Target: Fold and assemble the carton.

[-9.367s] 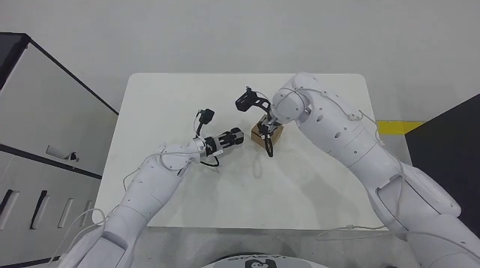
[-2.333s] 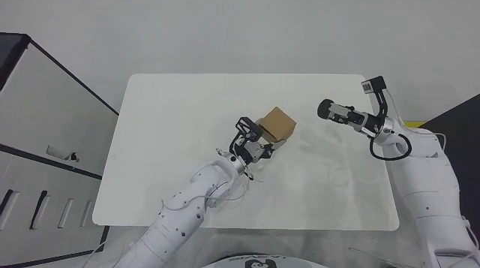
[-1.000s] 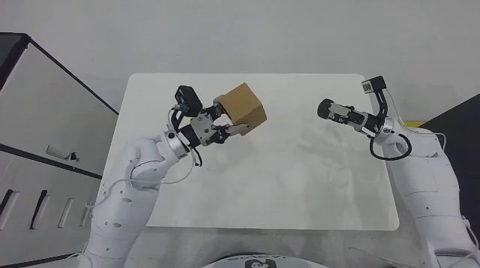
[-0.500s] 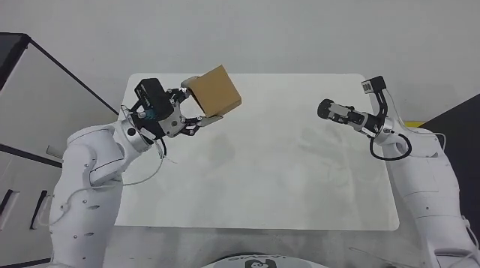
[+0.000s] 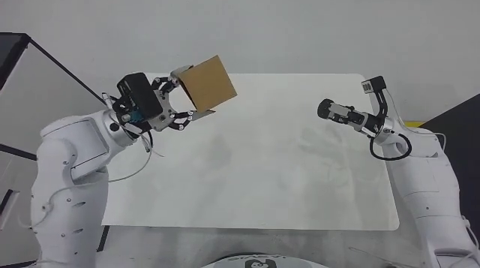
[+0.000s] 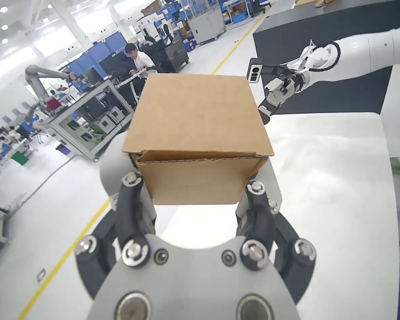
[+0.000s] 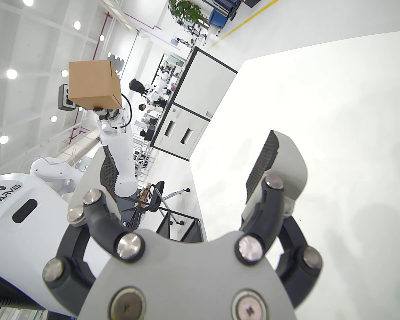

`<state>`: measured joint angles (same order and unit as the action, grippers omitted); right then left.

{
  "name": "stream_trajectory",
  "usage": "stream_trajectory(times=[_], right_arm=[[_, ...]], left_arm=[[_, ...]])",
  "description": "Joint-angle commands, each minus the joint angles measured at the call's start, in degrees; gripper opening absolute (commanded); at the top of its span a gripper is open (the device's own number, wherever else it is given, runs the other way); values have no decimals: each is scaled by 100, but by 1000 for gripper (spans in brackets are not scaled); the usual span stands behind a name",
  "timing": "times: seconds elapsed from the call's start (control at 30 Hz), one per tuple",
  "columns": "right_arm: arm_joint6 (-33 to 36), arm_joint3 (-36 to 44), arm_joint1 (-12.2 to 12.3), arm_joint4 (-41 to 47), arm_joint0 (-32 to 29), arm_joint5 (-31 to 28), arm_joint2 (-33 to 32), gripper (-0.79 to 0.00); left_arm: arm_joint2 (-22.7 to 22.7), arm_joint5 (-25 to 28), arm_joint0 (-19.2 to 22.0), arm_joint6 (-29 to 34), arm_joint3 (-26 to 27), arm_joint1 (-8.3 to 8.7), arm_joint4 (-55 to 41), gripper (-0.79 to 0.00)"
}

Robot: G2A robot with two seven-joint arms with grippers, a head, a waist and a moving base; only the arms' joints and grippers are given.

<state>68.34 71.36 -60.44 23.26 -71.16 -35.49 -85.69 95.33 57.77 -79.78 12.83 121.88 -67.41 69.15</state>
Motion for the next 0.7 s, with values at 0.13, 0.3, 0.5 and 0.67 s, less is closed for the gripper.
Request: stream_trajectory(times=[0.13,0.3,0.5,0.67], right_arm=[[0,0,0,0,0,0,0,0],[0,0,0,0,0,0,0,0],[0,0,0,0,0,0,0,0],[0,0,0,0,0,0,0,0]], left_arm=[[-52,23,91,-559,176,138,665,-785],[-41,23,-2,-1404,-22,229,637,-785],[-173,23,24,-1629,-385,379,-191,-785],[-439,23,119,-1228,-514,564,-928,-785]])
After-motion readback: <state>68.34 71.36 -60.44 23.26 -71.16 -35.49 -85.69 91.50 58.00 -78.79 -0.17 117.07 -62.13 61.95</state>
